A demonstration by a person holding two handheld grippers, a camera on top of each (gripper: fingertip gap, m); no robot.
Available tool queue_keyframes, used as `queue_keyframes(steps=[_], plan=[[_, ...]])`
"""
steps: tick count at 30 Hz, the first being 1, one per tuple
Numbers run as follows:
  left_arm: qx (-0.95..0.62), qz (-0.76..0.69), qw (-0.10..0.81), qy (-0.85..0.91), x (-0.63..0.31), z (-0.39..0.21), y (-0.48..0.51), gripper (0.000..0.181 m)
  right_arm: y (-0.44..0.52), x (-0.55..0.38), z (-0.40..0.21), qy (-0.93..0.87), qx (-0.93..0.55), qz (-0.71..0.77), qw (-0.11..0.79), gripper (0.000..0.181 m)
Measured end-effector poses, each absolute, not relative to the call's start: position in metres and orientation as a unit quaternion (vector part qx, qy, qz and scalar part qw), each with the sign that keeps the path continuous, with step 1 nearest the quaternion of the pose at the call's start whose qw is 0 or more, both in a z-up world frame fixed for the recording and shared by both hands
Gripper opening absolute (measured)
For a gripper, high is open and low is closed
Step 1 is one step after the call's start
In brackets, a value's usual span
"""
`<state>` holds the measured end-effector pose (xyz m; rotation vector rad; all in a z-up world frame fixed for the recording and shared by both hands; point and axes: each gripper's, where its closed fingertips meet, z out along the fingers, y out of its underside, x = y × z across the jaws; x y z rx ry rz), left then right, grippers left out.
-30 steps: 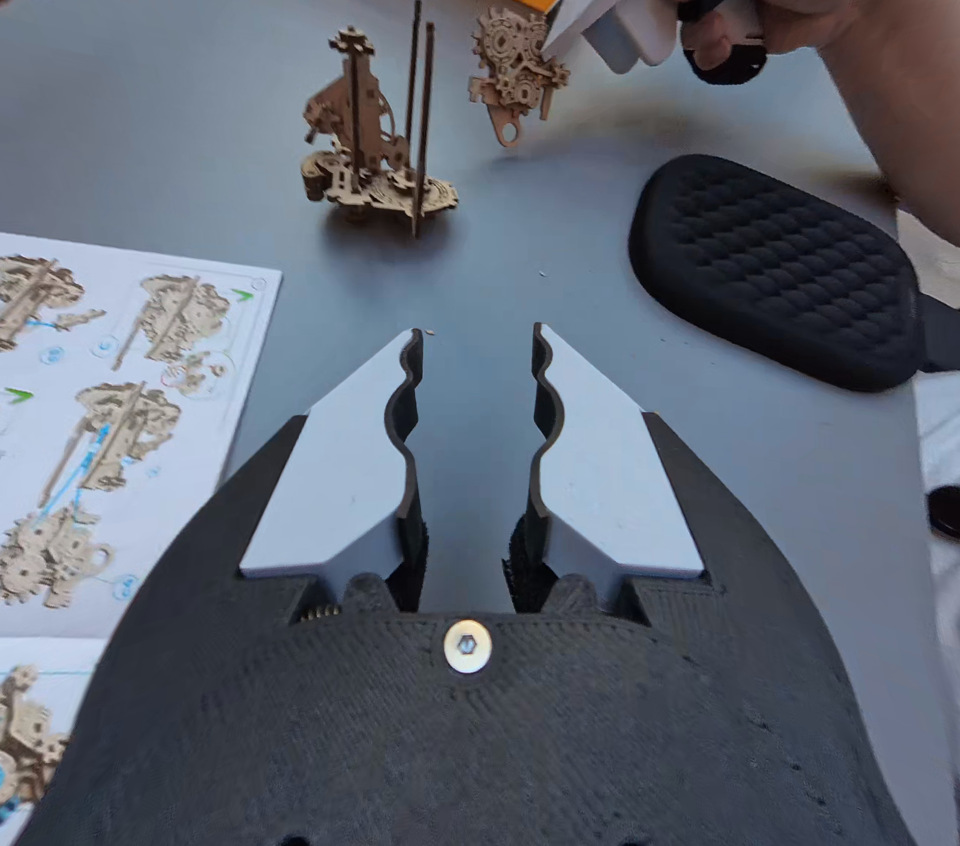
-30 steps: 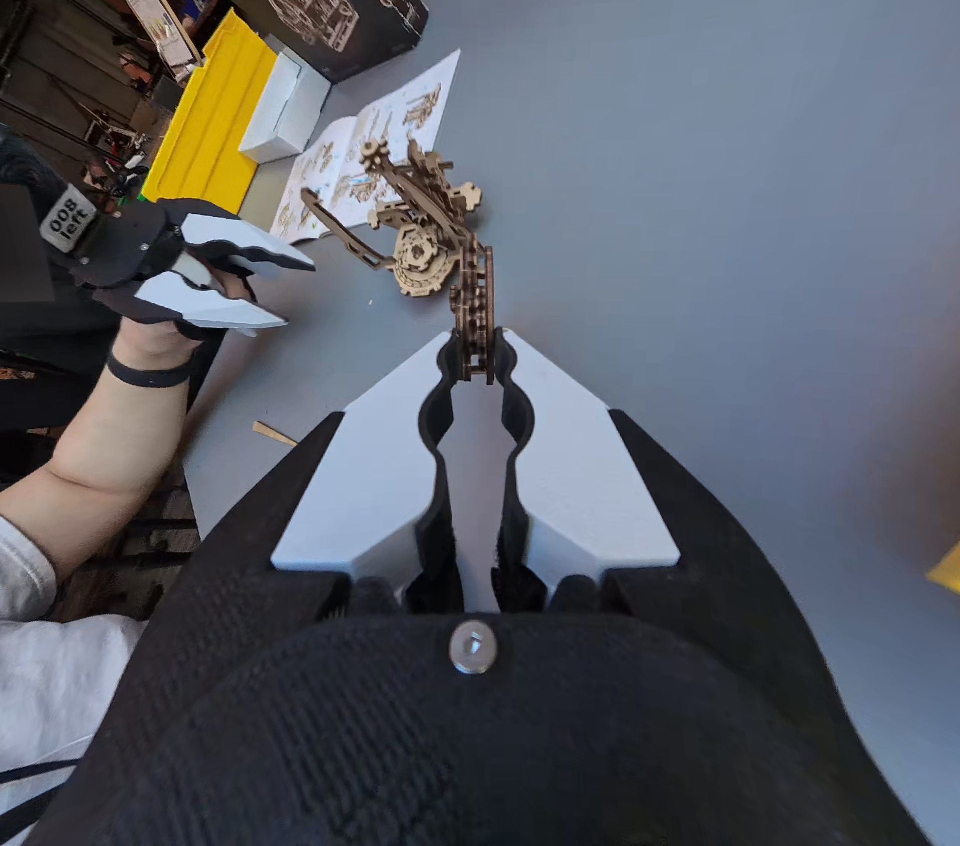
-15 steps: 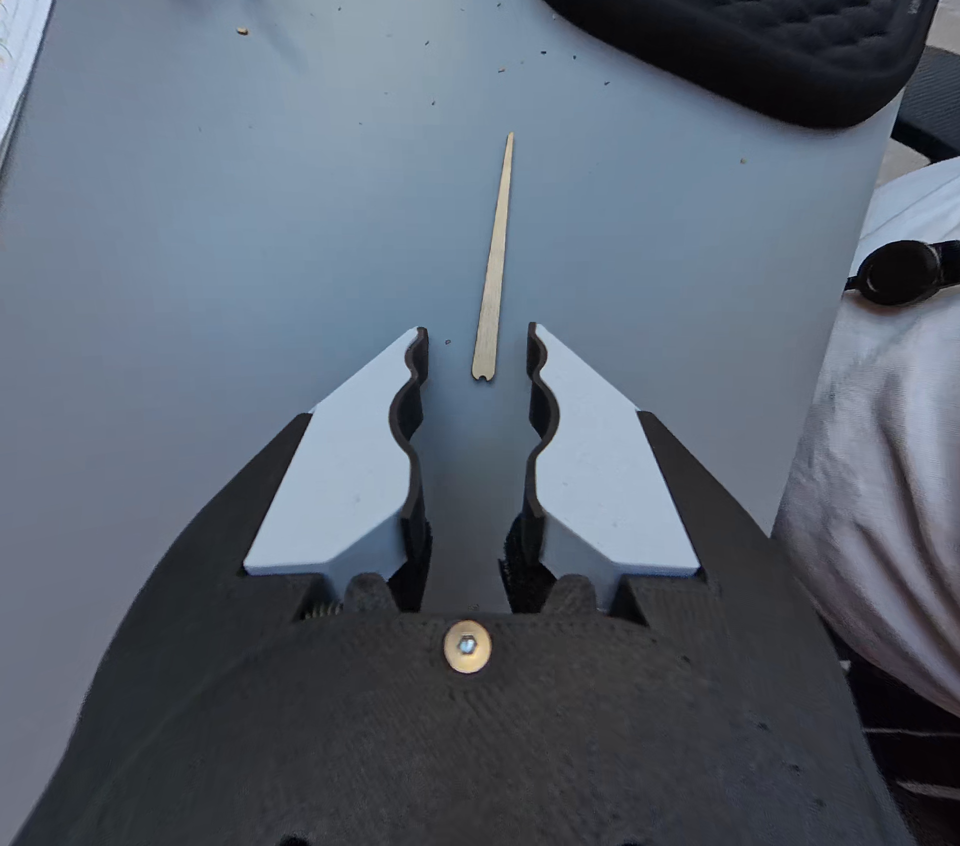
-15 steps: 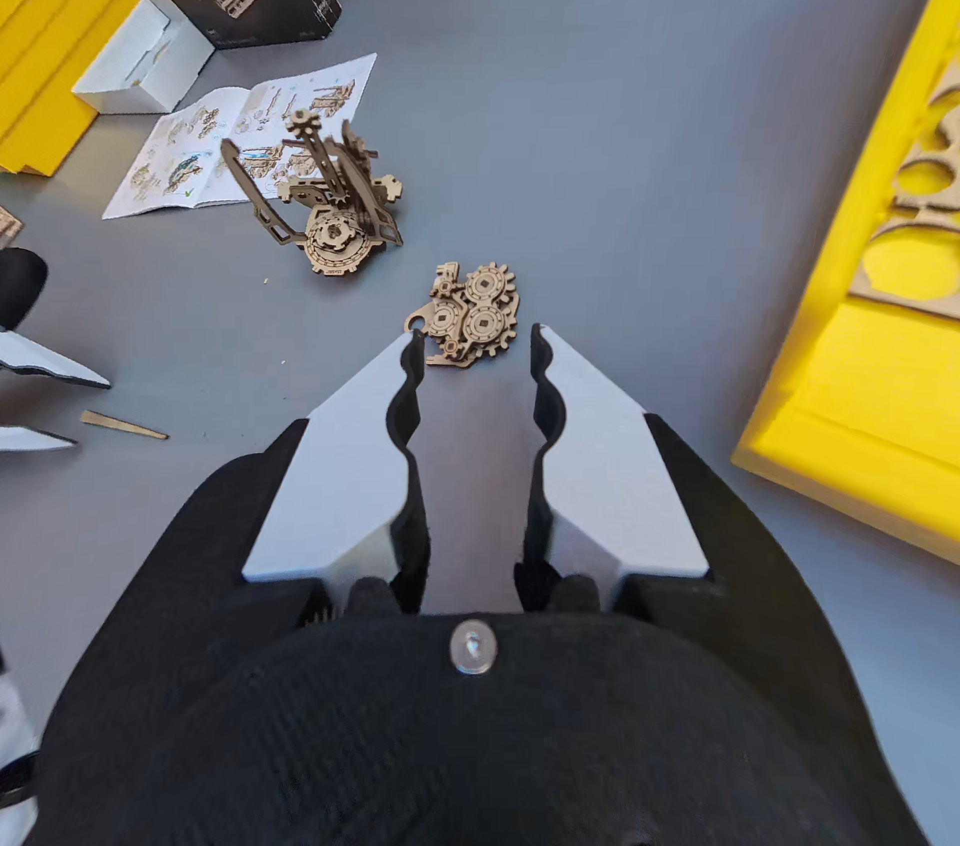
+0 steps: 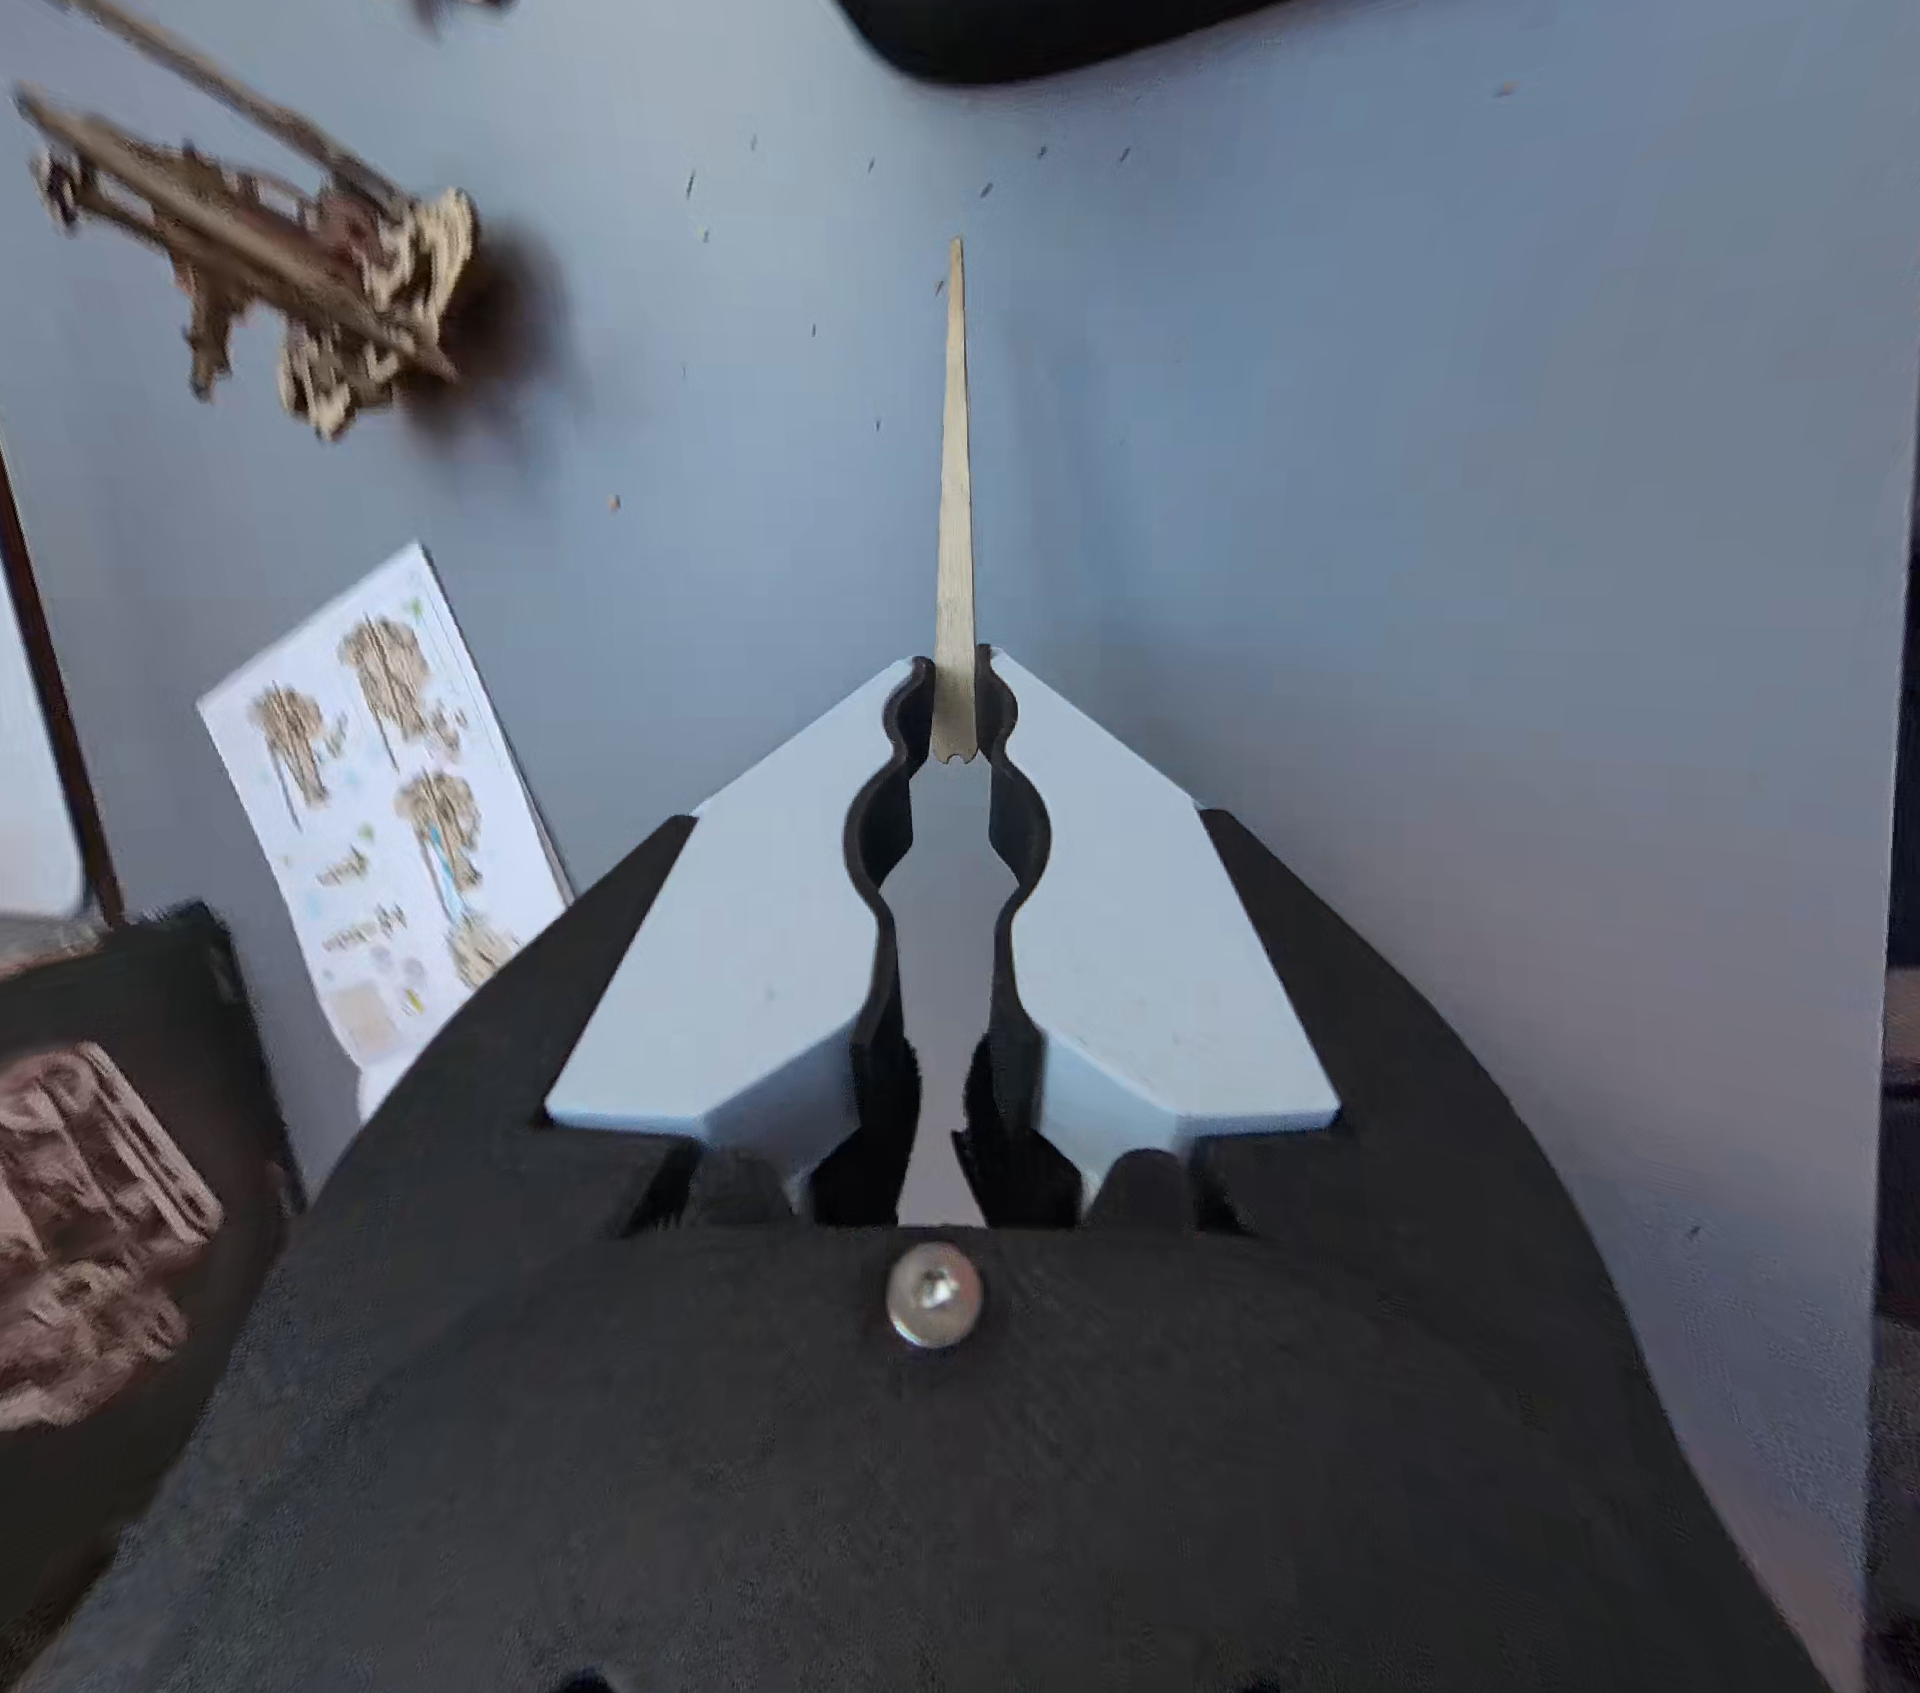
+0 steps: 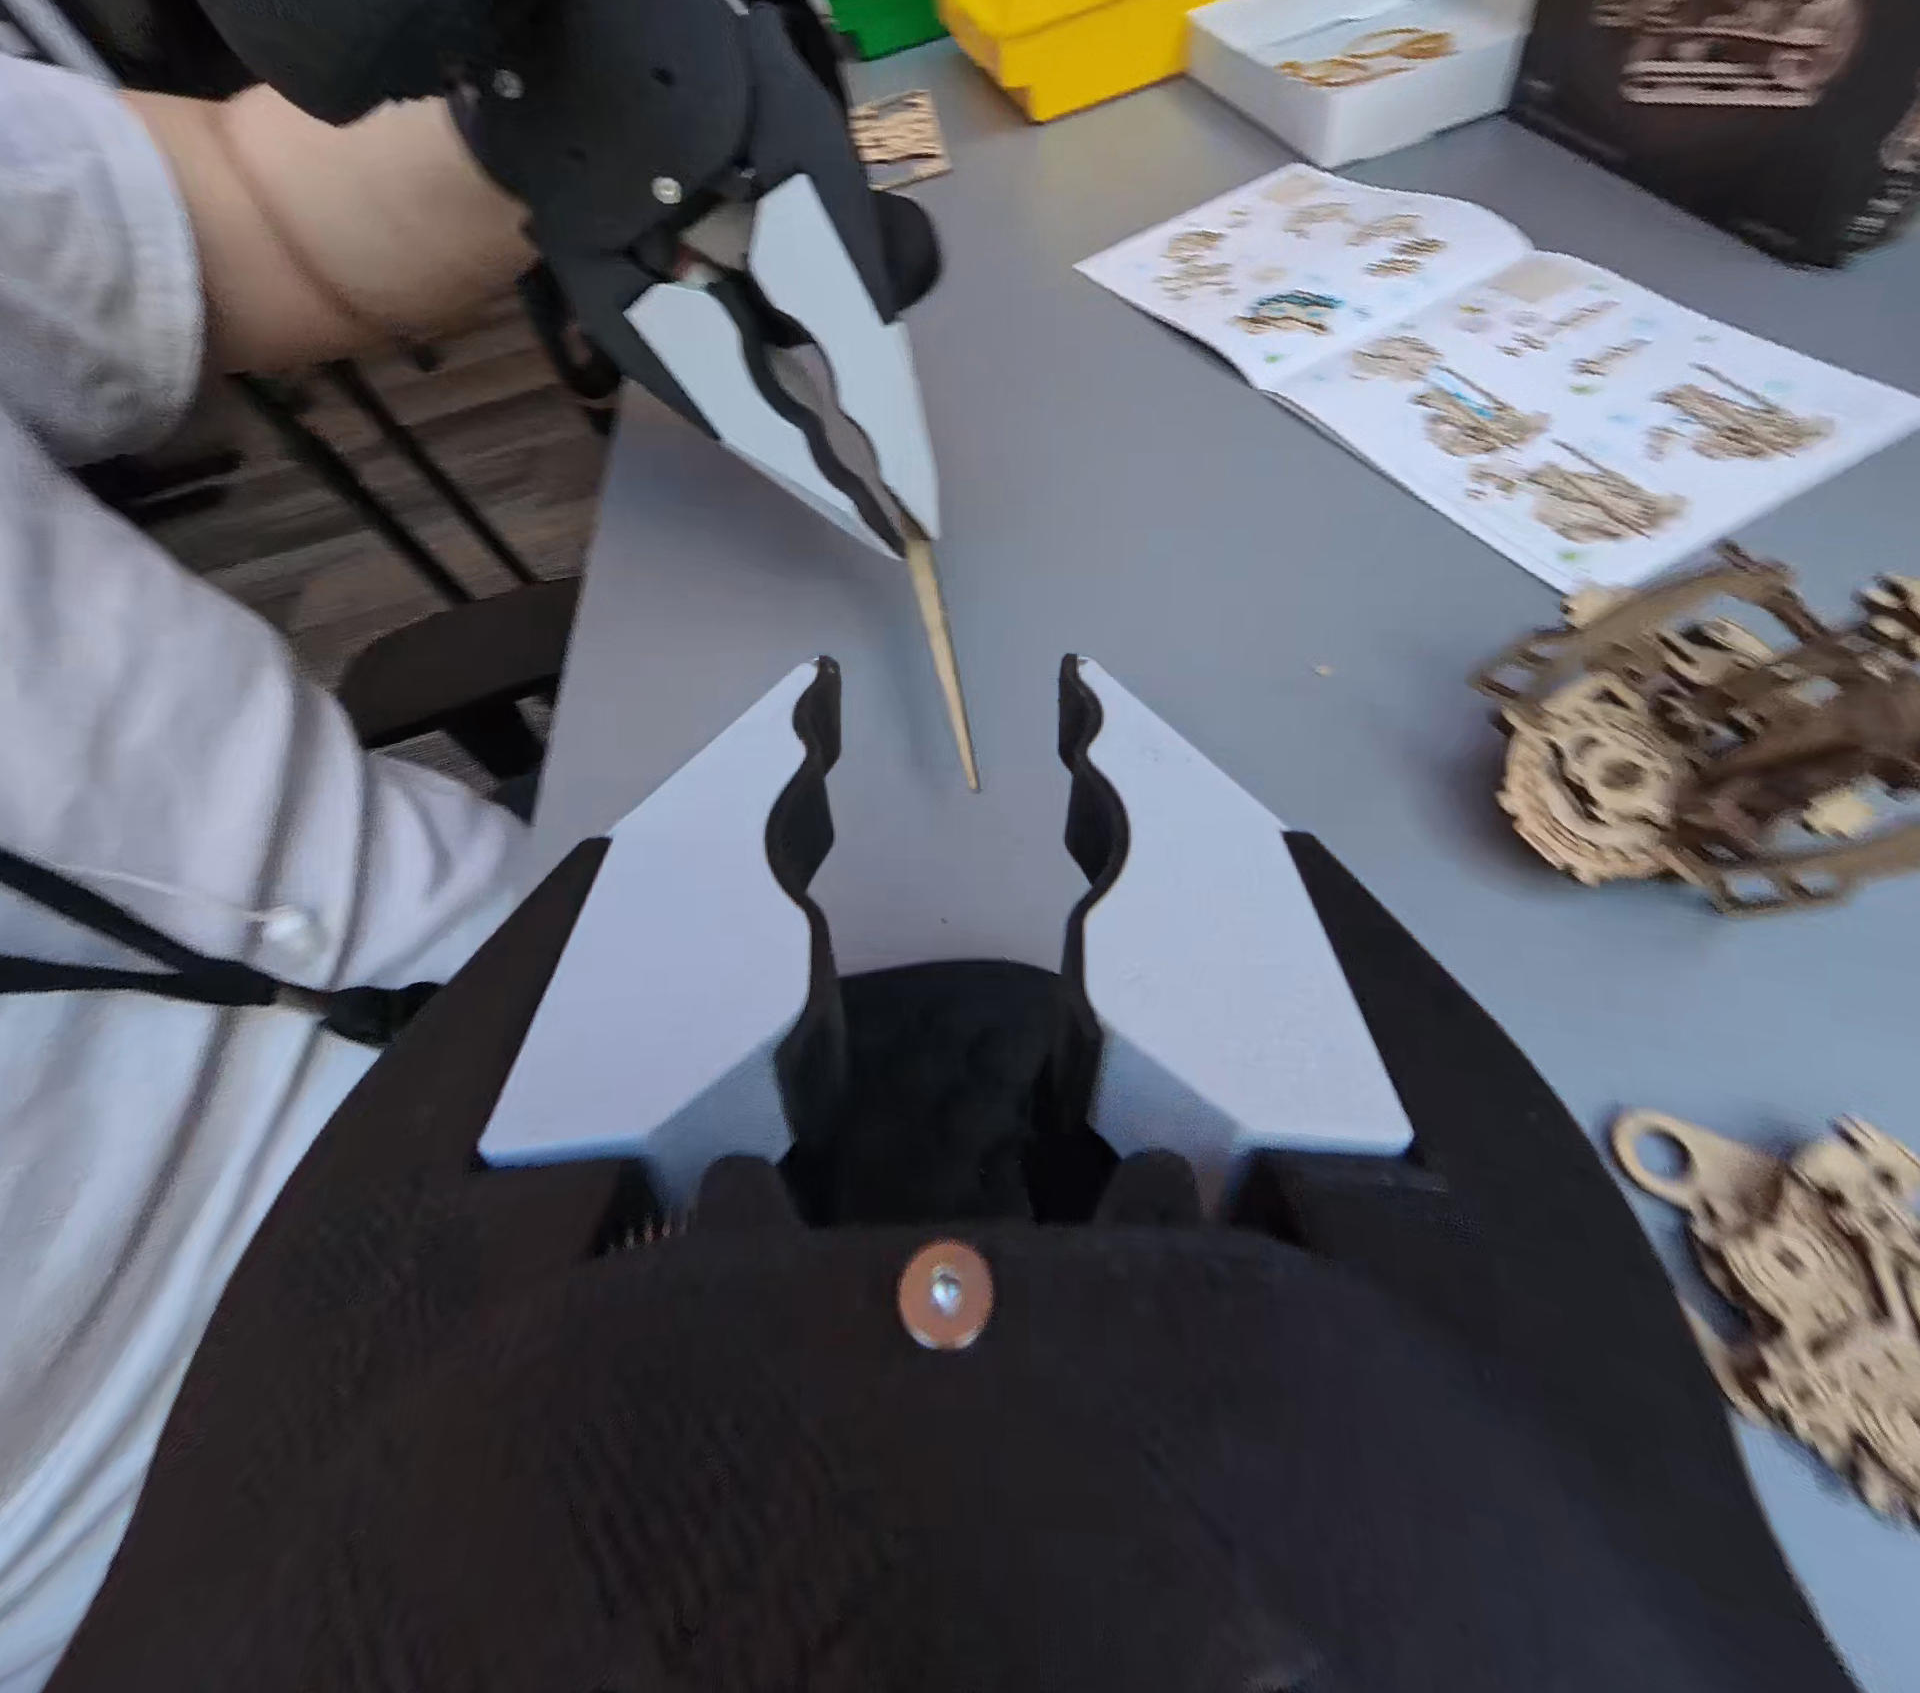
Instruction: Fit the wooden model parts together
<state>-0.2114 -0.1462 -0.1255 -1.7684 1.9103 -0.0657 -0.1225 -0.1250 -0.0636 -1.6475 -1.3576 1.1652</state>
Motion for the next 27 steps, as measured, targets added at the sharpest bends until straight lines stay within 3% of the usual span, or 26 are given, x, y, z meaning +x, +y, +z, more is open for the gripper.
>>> queue_keyframes(steps=[1, 10, 22, 23, 25, 27], plan=[[-0.62, -0.022, 0.262, 0.739, -0.202, -0.118, -0.147, 0.006, -0.131, -0.129, -0.057, -0.535, -0.623, 0.472, 0.322, 0.039], [-0.459, 0.001, 0.24, 0.856, -0.141, -0.096, -0.128, 0.006, -0.129, -0.143, -0.057, -0.562, -0.634, 0.516, 0.126, 0.035], [-0.379, 0.009, 0.256, 0.889, -0.117, -0.086, -0.126, 0.006, -0.131, -0.13, -0.067, -0.533, -0.644, 0.549, 0.015, 0.04], [-0.38, 0.005, 0.257, 0.889, -0.117, -0.084, -0.126, 0.006, -0.135, -0.128, -0.07, -0.536, -0.642, 0.549, -0.004, 0.035], [-0.383, -0.013, 0.26, 0.887, -0.114, -0.081, -0.128, 0.007, -0.134, -0.125, -0.082, -0.551, -0.65, 0.523, -0.01, 0.007], [-0.407, -0.033, 0.273, 0.871, -0.113, -0.075, -0.124, 0.008, -0.133, -0.124, -0.081, -0.546, -0.645, 0.534, -0.007, 0.003]])
